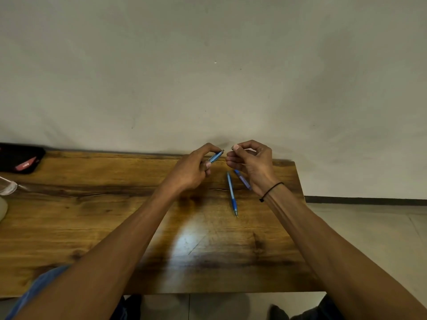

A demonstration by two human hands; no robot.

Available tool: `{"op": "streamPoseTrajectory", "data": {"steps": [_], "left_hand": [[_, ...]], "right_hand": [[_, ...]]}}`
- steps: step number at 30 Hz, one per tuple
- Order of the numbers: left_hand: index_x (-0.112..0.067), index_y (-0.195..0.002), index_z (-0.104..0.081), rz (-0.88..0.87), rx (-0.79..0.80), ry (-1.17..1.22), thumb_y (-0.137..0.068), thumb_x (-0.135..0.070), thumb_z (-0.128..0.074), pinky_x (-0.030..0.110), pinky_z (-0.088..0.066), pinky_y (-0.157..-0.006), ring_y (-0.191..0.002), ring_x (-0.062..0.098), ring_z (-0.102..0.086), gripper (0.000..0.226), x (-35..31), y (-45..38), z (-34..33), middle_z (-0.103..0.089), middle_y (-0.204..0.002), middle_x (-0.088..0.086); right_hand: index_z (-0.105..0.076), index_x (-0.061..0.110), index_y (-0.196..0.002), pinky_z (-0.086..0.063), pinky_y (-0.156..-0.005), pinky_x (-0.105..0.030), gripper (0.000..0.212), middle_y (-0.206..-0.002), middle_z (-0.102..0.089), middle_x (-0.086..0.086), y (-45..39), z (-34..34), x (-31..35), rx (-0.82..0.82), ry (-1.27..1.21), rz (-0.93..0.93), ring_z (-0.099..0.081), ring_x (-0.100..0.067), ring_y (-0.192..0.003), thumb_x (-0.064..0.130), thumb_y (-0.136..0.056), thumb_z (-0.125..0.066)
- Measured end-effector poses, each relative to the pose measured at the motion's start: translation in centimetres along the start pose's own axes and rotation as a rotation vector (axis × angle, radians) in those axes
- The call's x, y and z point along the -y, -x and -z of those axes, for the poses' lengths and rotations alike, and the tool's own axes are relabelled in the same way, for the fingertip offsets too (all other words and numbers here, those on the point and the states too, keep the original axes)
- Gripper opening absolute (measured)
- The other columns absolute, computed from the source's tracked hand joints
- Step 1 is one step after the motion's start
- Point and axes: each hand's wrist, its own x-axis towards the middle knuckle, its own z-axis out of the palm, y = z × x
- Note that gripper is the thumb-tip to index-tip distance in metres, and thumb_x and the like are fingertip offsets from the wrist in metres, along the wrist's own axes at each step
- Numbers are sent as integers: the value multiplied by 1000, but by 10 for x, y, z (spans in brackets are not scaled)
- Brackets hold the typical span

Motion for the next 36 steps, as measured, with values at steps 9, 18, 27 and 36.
{"op": "streamPoseTrajectory", "data": {"steps": [9,18,27,36], "left_hand": [[-39,-135,-48,53,-25,72,-109,-9,-50,21,-51,-68,-88,10,-71,40,5,-4,-2,-67,-93,-5],[-40,-132,-49,72,4,87,-109,-7,-49,30,-57,-78,-91,10,-73,40,6,-2,-1,-69,-94,-4],[-37,-133,-50,78,12,83,-108,-4,-49,28,-53,-76,-93,12,-73,41,5,-1,2,-68,-96,-3],[-35,-135,-50,101,24,64,-108,-4,-50,29,-51,-75,-97,15,-72,41,3,-2,1,-69,-97,-2]], "right_hand": [[-77,3,-95,-59,-62,-28,3,-82,-73,-9,-4,2,-14,35,269,97,-69,-14,-68,4,-94,-74],[-79,19,-100,-44,-93,-44,12,-101,-70,-3,7,-7,-52,136,1209,392,-54,-27,-105,29,-96,-72],[-75,22,-98,-38,-88,-44,6,-104,-64,-3,10,-7,-62,141,1282,412,-47,-26,-108,24,-96,-70],[-73,17,-102,-41,-92,-46,12,-112,-68,-5,5,-5,-52,148,1313,387,-50,-30,-116,10,-93,-70]]}}
